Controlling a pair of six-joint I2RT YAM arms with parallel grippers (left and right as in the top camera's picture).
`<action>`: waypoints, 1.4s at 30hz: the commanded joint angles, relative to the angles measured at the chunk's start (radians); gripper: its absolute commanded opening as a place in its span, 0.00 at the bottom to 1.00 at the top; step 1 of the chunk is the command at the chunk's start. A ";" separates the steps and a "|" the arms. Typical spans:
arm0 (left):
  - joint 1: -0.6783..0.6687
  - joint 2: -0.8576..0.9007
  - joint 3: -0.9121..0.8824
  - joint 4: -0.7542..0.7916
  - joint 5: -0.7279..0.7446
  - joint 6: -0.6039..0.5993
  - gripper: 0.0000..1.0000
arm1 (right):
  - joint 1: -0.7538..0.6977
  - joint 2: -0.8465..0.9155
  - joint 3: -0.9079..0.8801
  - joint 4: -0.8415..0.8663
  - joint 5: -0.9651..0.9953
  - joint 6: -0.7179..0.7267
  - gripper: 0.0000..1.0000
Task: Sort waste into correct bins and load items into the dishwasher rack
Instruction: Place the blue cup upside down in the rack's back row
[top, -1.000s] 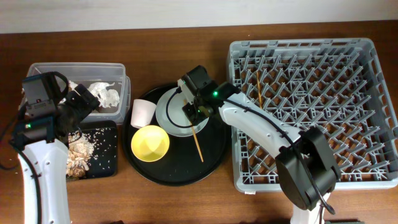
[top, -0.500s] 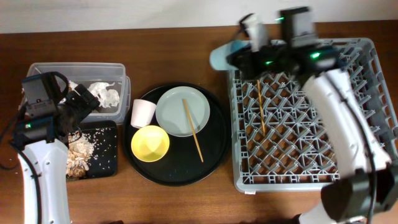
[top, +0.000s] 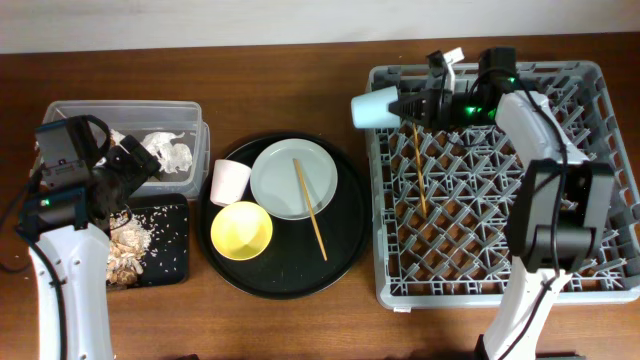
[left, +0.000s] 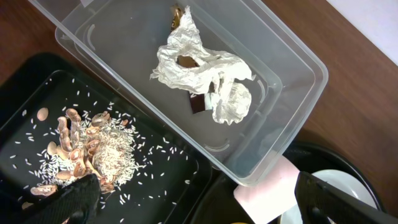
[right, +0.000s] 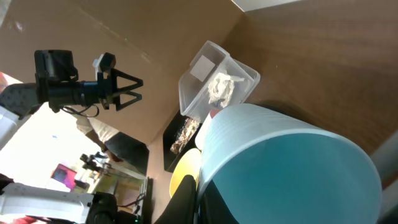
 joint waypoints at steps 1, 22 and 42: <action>0.003 -0.011 0.009 -0.001 0.005 0.006 0.99 | -0.005 0.034 -0.002 -0.039 0.015 -0.022 0.04; 0.003 -0.011 0.009 -0.001 0.005 0.006 0.99 | -0.083 0.034 -0.003 -0.388 0.426 -0.090 0.05; 0.003 -0.011 0.009 -0.001 0.005 0.006 0.99 | 0.096 -0.438 -0.001 -0.445 0.893 0.110 0.17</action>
